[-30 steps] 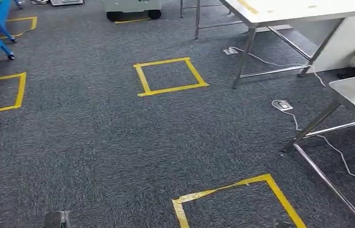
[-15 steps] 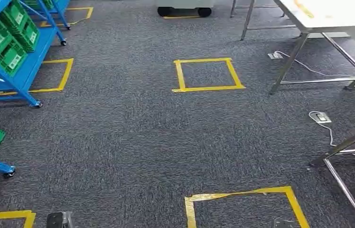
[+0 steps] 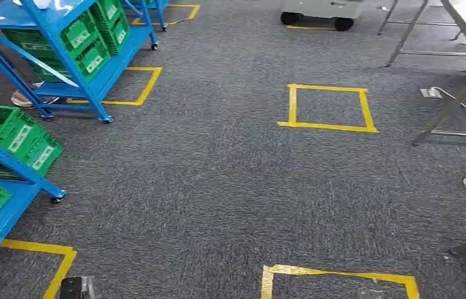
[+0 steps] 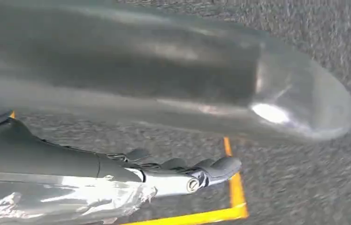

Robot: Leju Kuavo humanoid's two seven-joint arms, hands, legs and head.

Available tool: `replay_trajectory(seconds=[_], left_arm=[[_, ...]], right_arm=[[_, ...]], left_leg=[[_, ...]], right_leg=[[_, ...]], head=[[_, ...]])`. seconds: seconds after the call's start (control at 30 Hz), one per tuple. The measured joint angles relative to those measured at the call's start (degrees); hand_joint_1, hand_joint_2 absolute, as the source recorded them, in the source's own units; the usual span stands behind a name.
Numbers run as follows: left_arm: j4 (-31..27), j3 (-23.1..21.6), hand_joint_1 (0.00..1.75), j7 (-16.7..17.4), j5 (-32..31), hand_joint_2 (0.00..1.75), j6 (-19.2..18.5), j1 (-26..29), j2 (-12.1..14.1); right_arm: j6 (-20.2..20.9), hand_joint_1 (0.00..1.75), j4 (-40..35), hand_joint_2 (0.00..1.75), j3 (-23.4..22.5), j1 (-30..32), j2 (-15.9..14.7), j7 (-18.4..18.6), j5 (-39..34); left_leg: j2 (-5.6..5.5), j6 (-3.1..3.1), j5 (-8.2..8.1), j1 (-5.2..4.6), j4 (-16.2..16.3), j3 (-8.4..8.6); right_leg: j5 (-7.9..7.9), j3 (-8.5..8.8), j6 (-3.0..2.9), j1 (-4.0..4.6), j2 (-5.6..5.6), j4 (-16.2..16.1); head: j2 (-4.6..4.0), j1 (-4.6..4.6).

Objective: Take the parts from the cabinet and place them on the table.

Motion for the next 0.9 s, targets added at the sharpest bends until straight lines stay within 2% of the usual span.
replay_trajectory(seconds=[0.1,0.13,0.17,0.2,0.23,0.27,0.3,0.33,0.37,0.4,0.43,0.47,0.5,0.53,0.6,0.63,0.67,0.7,0.73,0.77,0.8,0.83,0.87,0.9], left_arm=[[0.0,0.0,0.00,-0.1,-0.3,0.00,0.2,0.4,0.0],[0.0,0.1,0.00,-0.1,-0.4,0.00,0.2,0.4,0.1],[0.0,0.2,0.00,-0.1,-0.4,0.00,0.3,0.5,0.0],[0.0,0.2,0.00,-0.1,-0.5,0.00,0.3,0.2,0.0],[0.0,0.2,0.00,-0.2,-0.7,0.00,0.3,0.0,0.0],[0.0,0.3,0.00,-0.2,-1.0,0.00,0.3,-0.1,0.0],[0.0,0.4,0.00,-0.3,-1.2,0.00,0.4,0.0,0.0],[0.0,0.4,0.00,-0.4,-1.4,0.00,0.6,0.1,0.0],[0.0,0.4,0.00,-0.6,-1.6,0.00,0.9,0.2,0.0],[0.0,0.5,0.00,-0.7,-1.6,0.00,1.0,0.3,0.0],[0.0,0.6,0.00,-0.9,-1.7,0.00,1.1,0.2,0.0],[0.0,0.7,0.00,-1.0,-1.8,0.00,1.2,0.1,0.0],[0.0,0.7,0.00,-1.0,-2.1,0.00,1.2,-0.2,-0.1],[0.0,0.8,0.00,-1.0,-2.2,0.00,1.2,-0.3,-0.1],[0.0,0.9,0.00,-1.1,-2.3,0.00,1.3,0.0,-0.1],[0.0,1.0,0.00,-1.1,-2.4,0.00,1.4,0.1,-0.1],[0.0,1.0,0.00,-1.1,-2.5,0.00,1.4,0.2,-0.1],[0.0,1.0,0.00,-1.1,-2.6,0.00,1.4,0.0,-0.1],[0.0,1.1,0.00,-1.1,-2.7,0.00,1.5,-0.2,-0.1],[0.0,1.2,0.00,-1.1,-2.7,0.00,1.5,-0.2,-0.1],[0.0,1.3,0.00,-1.1,-2.8,0.00,1.5,-0.1,-0.1],[0.0,1.4,0.00,-1.1,-2.8,0.00,1.5,0.0,-0.1],[0.0,1.4,0.00,-1.1,-3.0,0.00,1.5,0.1,-0.1],[0.0,1.4,0.00,-1.1,-3.1,0.00,1.5,0.1,-0.1]], right_arm=[[0.0,0.00,0.0,0.00,0.0,-0.1,-0.1,0.0,0.1],[0.0,0.00,0.0,0.00,0.0,-0.2,0.0,0.0,0.1],[0.0,0.00,0.0,0.00,0.0,-0.2,0.0,0.0,0.2],[0.0,0.00,0.0,0.00,0.0,-0.2,0.0,0.0,0.2],[0.0,0.00,0.0,0.00,0.0,-0.1,0.0,0.0,0.2],[0.0,0.00,0.0,0.00,0.0,0.0,-0.1,0.0,0.2],[0.0,0.00,0.0,0.00,0.0,0.0,-0.1,0.0,0.2],[-0.1,0.00,0.0,0.00,0.0,-0.1,-0.1,0.0,0.2],[-0.1,0.00,0.0,0.00,0.0,-0.2,-0.1,0.0,0.2],[-0.1,0.00,0.0,0.00,0.0,-0.3,-0.1,0.0,0.3],[-0.1,0.00,0.0,0.00,0.0,-0.4,-0.1,0.0,0.3],[-0.1,0.00,0.0,0.00,0.0,-0.4,-0.1,0.0,0.3],[-0.1,0.00,0.0,0.00,0.0,-0.4,-0.1,0.0,0.3],[-0.1,0.00,0.0,0.00,0.0,-0.4,-0.1,0.0,0.3],[0.0,0.00,0.0,0.00,0.0,-0.6,-0.1,0.0,0.5],[0.0,0.00,0.0,0.00,0.0,-0.7,-0.1,0.0,0.5],[0.0,0.00,0.0,0.00,0.0,-0.8,-0.1,0.0,0.5],[0.0,0.00,0.0,0.00,0.0,-0.8,-0.1,0.0,0.5],[-0.1,0.00,0.0,0.00,0.0,-0.7,-0.1,0.0,0.5],[-0.1,0.00,0.0,0.00,0.0,-0.5,-0.1,0.0,0.5],[-0.1,0.00,0.0,0.00,0.0,-0.4,-0.1,0.0,0.5],[-0.2,0.00,0.0,0.00,0.0,-0.3,-0.1,0.0,0.5],[-0.2,0.00,0.0,0.00,0.0,-0.4,-0.1,0.0,0.5],[-0.2,0.00,0.0,0.00,0.0,-0.4,-0.1,0.0,0.5]], left_leg=[[-1.93,-1.40,1.02,0.73,-0.8,-0.78],[-1.76,-1.50,0.75,0.92,-0.5,-0.97],[1.51,-1.60,-0.50,0.38,0.9,-1.64],[3.79,-1.78,-2.84,0.28,4.5,-3.50],[4.91,-1.96,-5.25,0.31,9.4,-5.84],[5.42,-2.05,-7.11,0.36,14.0,-7.96],[5.65,-2.15,-8.01,0.42,17.5,-9.54],[5.72,-2.23,-7.43,0.46,17.7,-9.56],[5.83,-2.23,-5.63,0.49,15.4,-8.30],[6.19,-2.16,-3.34,0.49,11.3,-6.09],[7.24,-2.05,-1.12,0.48,6.2,-3.27],[10.44,-1.86,0.24,0.35,1.8,-0.67],[11.37,-1.73,-0.41,-0.22,-0.6,0.20],[10.64,-1.01,-0.37,-0.07,0.0,-0.13],[9.34,-0.45,-0.56,-0.35,0.0,-0.32],[8.55,0.02,-0.31,-0.09,-0.3,-0.06],[7.94,0.26,-0.24,0.12,-0.4,0.03],[7.37,0.70,-0.23,0.23,-0.4,0.02],[6.53,0.91,-0.18,0.23,-0.4,-0.06],[5.76,0.96,-0.19,0.19,-0.4,-0.08],[4.96,1.04,-0.24,0.13,-0.3,-0.04],[4.16,1.07,-0.26,0.05,-0.3,0.04],[3.30,1.08,-0.27,0.01,-0.3,0.12],[2.40,1.06,-0.30,0.00,-0.3,0.22]], right_leg=[[0.43,-0.01,-1.03,0.76,-1.96,0.4],[0.82,0.16,-1.64,0.37,-2.95,-0.3],[0.96,0.25,-1.97,0.55,-3.61,-0.6],[1.06,0.23,-2.27,0.70,-4.51,-0.7],[1.01,0.16,-2.37,0.89,-5.61,-0.7],[0.93,0.15,-2.50,1.01,-6.68,-0.6],[0.86,0.15,-2.59,1.06,-7.73,-0.6],[0.83,0.18,-2.58,1.06,-8.47,-0.6],[0.75,0.23,-2.46,1.04,-9.18,-0.6],[0.68,0.34,-2.37,1.01,-9.86,-0.6],[0.54,0.56,-2.17,0.99,-10.46,-0.6],[0.34,0.83,-1.85,1.13,-11.01,-0.6],[-0.21,0.74,-1.35,1.75,-11.59,0.0],[-0.16,0.90,-1.14,1.81,-12.25,-0.3],[-0.33,1.44,-0.67,1.66,-13.58,-0.6],[-0.66,1.72,-0.24,1.56,-14.14,-0.6],[-1.59,1.18,0.16,1.37,-11.69,0.3],[-3.65,-0.25,0.19,1.32,-8.75,3.7],[-6.01,-2.71,0.24,1.33,-7.38,8.9],[-7.95,-5.28,0.26,1.36,-6.76,13.9],[-8.89,-7.44,0.17,1.44,-6.55,17.7],[-8.33,-8.60,-0.01,1.48,-6.48,18.9],[-6.27,-8.29,-0.25,1.52,-6.41,17.1],[-3.27,-6.75,-0.53,1.52,-6.08,12.8]], head=[[0.00,0.09],[0.00,0.13],[0.00,-0.15],[0.00,-0.33],[0.00,-0.24],[0.00,-0.26],[0.00,-0.22],[0.00,-0.28],[0.00,-0.28],[0.00,-0.26],[0.00,-0.30],[0.00,-0.28],[0.00,-0.57],[0.00,-0.16],[0.00,0.02],[0.00,-0.15],[0.00,0.19],[0.00,0.48],[0.00,0.66],[0.00,0.74],[0.00,0.72],[0.00,0.72],[0.00,0.70],[0.00,0.70]])
